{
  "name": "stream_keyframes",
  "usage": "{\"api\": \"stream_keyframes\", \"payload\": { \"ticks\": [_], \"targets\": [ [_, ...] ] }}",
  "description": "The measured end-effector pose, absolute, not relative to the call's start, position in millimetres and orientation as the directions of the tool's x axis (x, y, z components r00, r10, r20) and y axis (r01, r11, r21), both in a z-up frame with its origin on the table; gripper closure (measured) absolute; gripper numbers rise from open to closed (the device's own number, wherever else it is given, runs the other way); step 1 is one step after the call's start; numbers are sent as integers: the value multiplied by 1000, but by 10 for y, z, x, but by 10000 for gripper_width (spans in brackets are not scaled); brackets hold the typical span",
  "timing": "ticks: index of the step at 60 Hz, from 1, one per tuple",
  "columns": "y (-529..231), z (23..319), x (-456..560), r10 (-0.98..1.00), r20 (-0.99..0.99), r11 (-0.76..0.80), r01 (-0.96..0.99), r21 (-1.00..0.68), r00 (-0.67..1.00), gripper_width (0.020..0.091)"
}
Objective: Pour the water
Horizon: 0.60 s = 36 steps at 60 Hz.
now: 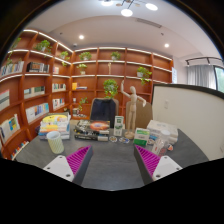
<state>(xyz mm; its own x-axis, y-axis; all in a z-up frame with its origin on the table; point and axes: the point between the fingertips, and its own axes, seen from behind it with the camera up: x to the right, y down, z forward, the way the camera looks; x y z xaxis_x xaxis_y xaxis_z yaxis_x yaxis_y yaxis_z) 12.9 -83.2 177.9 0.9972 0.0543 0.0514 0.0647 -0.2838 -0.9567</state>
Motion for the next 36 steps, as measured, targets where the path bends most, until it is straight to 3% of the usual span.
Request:
{"api": "stream_keyframes", "payload": {
  "ticks": [20,36],
  "targets": [
    [-902,1218,1511,-52,61,-298,42,-954,997,225],
    [-144,1170,1920,-58,12,-219,-1,-976,998,225]
  ]
}}
